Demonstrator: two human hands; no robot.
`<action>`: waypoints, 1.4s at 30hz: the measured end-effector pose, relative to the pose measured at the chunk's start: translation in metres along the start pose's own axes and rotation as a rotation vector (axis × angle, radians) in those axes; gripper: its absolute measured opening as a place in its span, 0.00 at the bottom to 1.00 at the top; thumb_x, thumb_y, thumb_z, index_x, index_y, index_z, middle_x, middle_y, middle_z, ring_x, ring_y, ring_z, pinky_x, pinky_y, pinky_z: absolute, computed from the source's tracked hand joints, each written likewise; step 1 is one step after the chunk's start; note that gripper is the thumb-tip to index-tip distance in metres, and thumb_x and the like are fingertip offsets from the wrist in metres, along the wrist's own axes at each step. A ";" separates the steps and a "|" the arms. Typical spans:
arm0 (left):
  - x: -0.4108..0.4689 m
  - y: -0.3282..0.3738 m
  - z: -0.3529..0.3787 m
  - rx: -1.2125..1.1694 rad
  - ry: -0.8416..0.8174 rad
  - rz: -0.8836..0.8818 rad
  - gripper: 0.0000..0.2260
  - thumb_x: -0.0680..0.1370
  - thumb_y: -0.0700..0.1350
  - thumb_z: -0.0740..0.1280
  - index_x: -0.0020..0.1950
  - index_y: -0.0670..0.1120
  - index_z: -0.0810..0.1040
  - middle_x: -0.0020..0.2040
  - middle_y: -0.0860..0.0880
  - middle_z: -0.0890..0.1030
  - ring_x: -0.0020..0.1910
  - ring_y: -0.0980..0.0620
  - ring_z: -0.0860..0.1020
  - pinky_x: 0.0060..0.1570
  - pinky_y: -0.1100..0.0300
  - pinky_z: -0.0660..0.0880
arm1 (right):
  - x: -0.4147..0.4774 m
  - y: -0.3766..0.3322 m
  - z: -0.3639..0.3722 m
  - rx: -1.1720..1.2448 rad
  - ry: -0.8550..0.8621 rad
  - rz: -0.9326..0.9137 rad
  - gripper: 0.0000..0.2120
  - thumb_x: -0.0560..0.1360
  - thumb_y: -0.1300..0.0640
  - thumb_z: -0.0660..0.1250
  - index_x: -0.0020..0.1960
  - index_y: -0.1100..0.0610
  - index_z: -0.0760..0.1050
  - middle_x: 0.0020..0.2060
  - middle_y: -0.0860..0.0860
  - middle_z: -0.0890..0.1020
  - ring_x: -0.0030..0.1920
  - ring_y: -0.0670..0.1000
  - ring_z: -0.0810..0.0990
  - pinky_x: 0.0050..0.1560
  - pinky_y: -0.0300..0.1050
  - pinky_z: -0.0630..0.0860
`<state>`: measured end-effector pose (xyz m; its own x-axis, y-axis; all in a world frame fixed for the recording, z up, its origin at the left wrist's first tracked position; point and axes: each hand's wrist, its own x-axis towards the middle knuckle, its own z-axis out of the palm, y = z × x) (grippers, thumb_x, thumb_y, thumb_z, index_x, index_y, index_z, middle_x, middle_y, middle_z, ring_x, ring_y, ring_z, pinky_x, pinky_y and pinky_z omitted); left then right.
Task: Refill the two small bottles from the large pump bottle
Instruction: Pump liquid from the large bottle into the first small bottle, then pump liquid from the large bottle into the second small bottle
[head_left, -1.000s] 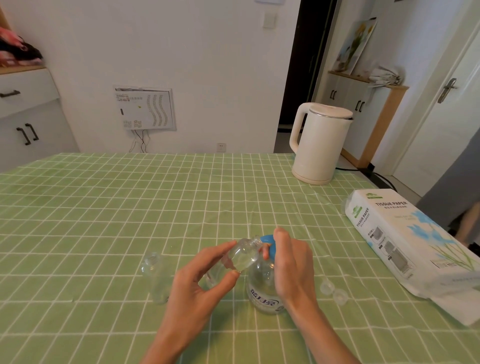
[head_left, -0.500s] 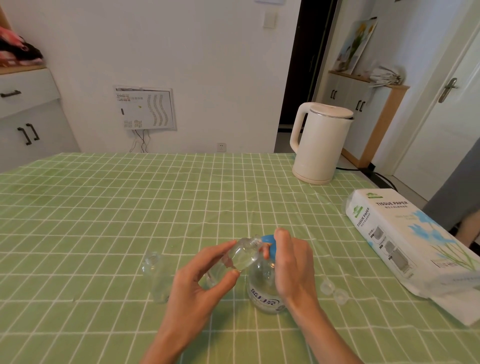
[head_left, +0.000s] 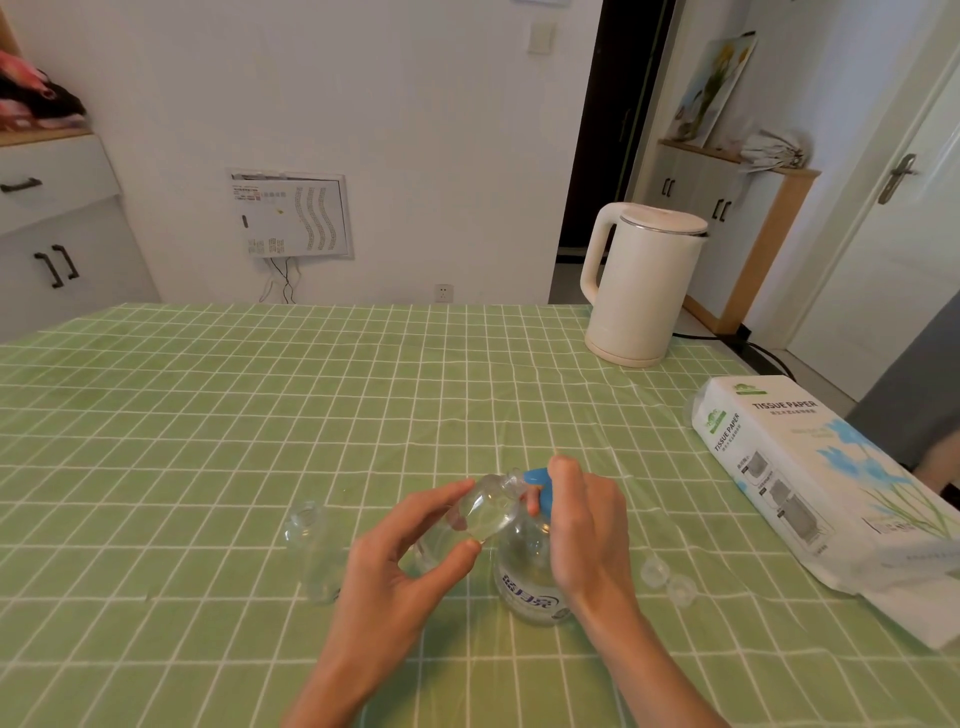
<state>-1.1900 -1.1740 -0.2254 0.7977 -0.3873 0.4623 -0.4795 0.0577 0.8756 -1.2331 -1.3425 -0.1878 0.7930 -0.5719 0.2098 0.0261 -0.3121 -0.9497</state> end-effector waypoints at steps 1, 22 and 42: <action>0.000 0.000 0.000 0.000 0.001 -0.002 0.21 0.74 0.50 0.74 0.66 0.64 0.81 0.61 0.57 0.86 0.64 0.54 0.83 0.67 0.65 0.75 | 0.000 0.000 0.000 0.002 0.002 -0.003 0.25 0.70 0.36 0.51 0.25 0.48 0.74 0.27 0.47 0.82 0.26 0.43 0.72 0.38 0.48 0.70; 0.008 -0.015 0.015 -0.130 0.096 -0.275 0.21 0.82 0.31 0.67 0.70 0.49 0.73 0.62 0.60 0.85 0.61 0.53 0.84 0.62 0.57 0.81 | 0.002 0.010 0.002 -0.016 0.046 -0.026 0.34 0.75 0.29 0.47 0.28 0.52 0.74 0.35 0.43 0.88 0.38 0.42 0.85 0.45 0.49 0.76; 0.063 -0.033 0.010 0.148 0.196 -0.416 0.24 0.78 0.32 0.72 0.68 0.52 0.69 0.68 0.49 0.76 0.67 0.52 0.79 0.67 0.52 0.78 | 0.001 0.010 0.002 0.006 0.047 -0.039 0.33 0.74 0.28 0.47 0.28 0.48 0.76 0.34 0.40 0.88 0.38 0.39 0.85 0.40 0.44 0.73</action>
<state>-1.1278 -1.2097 -0.2270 0.9799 -0.1685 0.1072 -0.1409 -0.2029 0.9690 -1.2303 -1.3445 -0.1972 0.7618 -0.5947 0.2569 0.0601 -0.3299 -0.9421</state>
